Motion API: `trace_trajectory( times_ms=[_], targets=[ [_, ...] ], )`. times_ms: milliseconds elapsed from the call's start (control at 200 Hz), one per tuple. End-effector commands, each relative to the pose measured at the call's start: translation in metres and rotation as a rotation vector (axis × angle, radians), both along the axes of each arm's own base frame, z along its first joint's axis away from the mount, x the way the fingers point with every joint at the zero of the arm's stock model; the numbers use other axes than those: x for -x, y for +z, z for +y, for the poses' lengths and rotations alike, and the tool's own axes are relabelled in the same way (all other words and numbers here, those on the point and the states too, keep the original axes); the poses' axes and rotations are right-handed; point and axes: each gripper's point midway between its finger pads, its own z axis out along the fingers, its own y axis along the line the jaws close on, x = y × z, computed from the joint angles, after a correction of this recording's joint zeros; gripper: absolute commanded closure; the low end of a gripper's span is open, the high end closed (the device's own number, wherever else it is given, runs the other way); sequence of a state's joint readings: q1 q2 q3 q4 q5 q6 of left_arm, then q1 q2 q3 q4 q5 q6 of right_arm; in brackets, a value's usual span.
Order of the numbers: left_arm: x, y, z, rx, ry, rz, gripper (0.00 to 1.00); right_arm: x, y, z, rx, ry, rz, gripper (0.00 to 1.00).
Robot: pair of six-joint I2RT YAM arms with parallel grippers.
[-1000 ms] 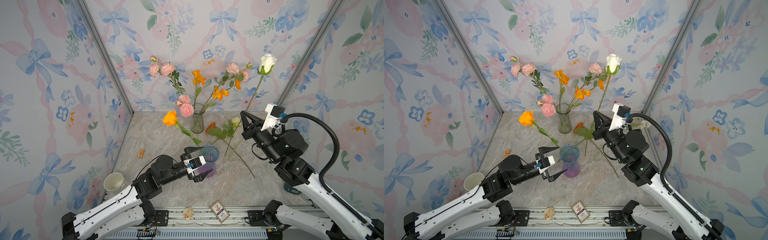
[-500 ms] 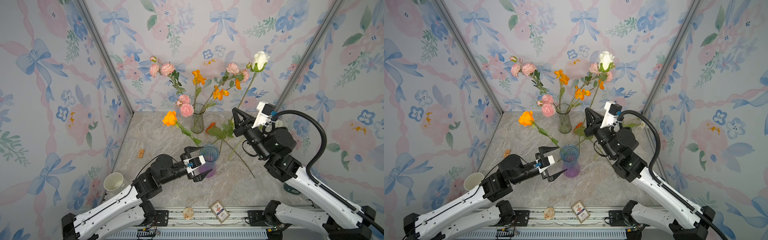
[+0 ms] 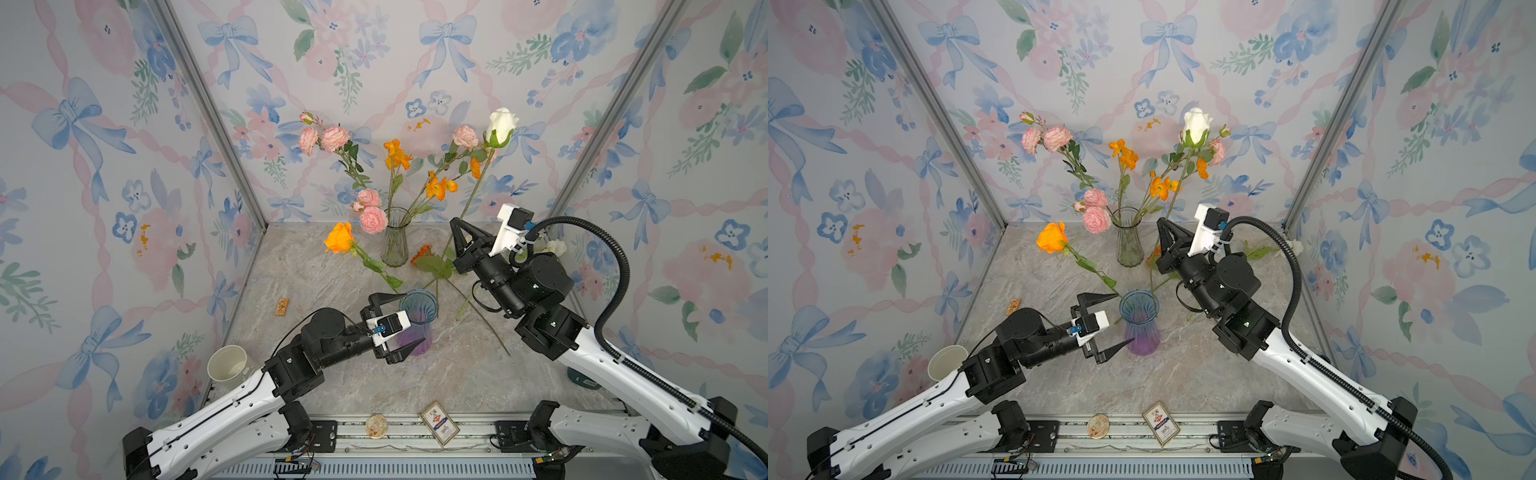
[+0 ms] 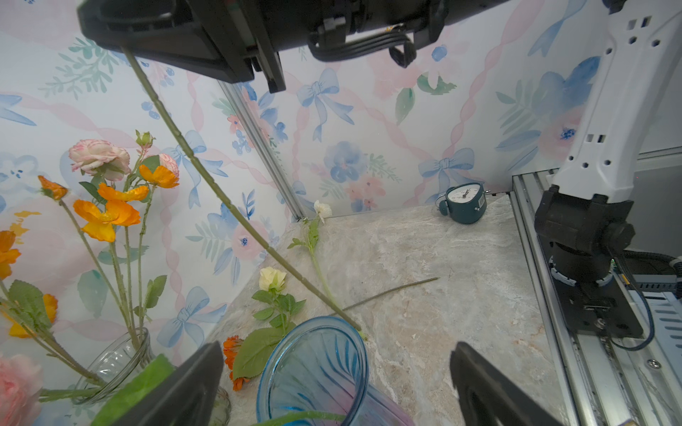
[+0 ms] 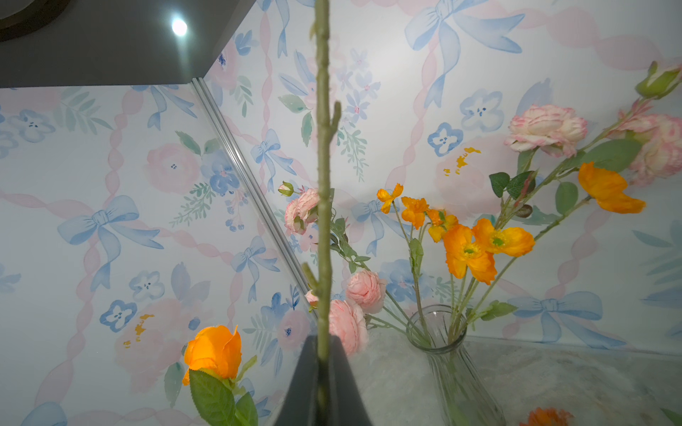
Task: Arrange flowers in a vase
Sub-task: Place the flower in the vase.
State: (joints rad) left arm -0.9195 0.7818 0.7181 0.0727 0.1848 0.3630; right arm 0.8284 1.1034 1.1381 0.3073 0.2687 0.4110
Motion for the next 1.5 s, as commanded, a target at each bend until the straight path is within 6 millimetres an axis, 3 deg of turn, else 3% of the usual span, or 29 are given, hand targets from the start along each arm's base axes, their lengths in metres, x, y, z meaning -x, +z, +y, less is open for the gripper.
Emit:
trace_trajectory(
  times_ms=[0, 395, 590, 820, 1015, 1495],
  targets=[
    [0.001, 0.002, 0.001, 0.005, -0.010, 0.006, 0.02, 0.004, 0.004, -0.001, 0.000, -0.003, -0.005, 0.92],
    [0.001, 0.001, 0.001, 0.006, -0.017, 0.011, 0.02, 0.013, 0.033, -0.006, 0.007, 0.008, -0.044, 0.92],
    [0.001, 0.001, 0.000, 0.005, -0.022, 0.014, 0.02, 0.016, 0.036, -0.010, 0.030, 0.000, -0.033, 0.91],
    [0.000, -0.001, 0.000, 0.001, -0.019, 0.017, 0.02, 0.006, -0.010, 0.002, 0.010, 0.019, 0.050, 0.91],
    [-0.001, -0.003, -0.002, -0.003, -0.024, 0.023, 0.02, 0.006, -0.064, 0.015, -0.021, 0.003, 0.091, 0.92],
    [-0.001, -0.004, -0.002, -0.006, -0.019, 0.023, 0.02, 0.005, -0.163, 0.065, 0.079, 0.031, 0.210, 0.90]
  ],
)
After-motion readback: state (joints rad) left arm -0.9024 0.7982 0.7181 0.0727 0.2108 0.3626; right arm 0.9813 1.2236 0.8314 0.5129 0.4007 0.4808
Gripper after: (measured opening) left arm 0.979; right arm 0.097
